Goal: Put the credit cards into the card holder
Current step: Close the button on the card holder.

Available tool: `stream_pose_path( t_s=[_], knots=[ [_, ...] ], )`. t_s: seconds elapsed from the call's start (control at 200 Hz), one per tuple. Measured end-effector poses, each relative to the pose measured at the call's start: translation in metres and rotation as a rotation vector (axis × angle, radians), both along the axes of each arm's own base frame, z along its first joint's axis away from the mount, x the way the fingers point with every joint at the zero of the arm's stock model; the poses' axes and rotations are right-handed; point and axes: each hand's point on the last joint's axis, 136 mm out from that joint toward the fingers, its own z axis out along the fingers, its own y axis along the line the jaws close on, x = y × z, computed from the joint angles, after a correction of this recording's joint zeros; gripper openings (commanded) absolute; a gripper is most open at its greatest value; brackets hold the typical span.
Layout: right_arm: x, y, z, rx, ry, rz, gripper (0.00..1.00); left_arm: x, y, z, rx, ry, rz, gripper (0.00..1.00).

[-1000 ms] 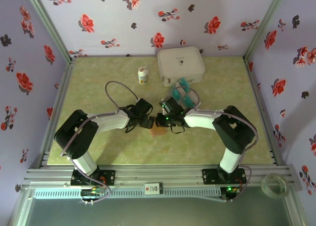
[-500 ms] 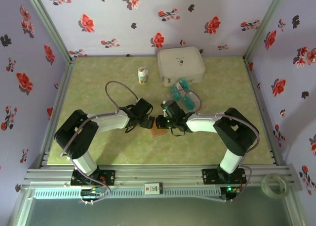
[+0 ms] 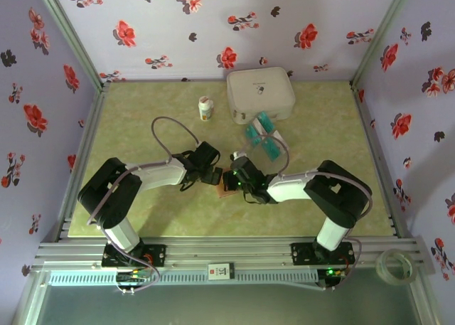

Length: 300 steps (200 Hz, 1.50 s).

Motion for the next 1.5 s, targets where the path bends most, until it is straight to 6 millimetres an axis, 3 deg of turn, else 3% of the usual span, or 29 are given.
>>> stream_pose_path(
  t_s=[0.84, 0.97, 1.11, 1.275, 1.38, 1.5],
  knots=[
    [-0.003, 0.0, 0.0, 0.079, -0.088, -0.043, 0.0, 0.0, 0.0, 0.0, 0.001, 0.001, -0.001, 1.0],
    [-0.004, 0.0, 0.001, 0.08, -0.079, -0.049, 0.12, 0.001, 0.001, 0.001, 0.011, 0.003, 0.002, 1.0],
    [-0.008, 0.004, 0.005, 0.085, -0.061, -0.045, 0.35, 0.003, 0.005, 0.004, 0.028, 0.013, 0.008, 1.0],
    [-0.021, 0.01, 0.011, 0.063, -0.023, 0.003, 0.52, 0.018, 0.017, 0.013, 0.029, 0.003, 0.052, 1.0],
    [-0.031, 0.009, 0.013, 0.028, 0.007, 0.037, 0.6, 0.03, 0.024, 0.029, 0.006, -0.027, 0.087, 1.0],
    [-0.039, 0.0, 0.017, -0.04, 0.037, 0.058, 0.71, 0.045, 0.038, 0.064, -0.055, -0.095, 0.136, 1.0]
  ],
)
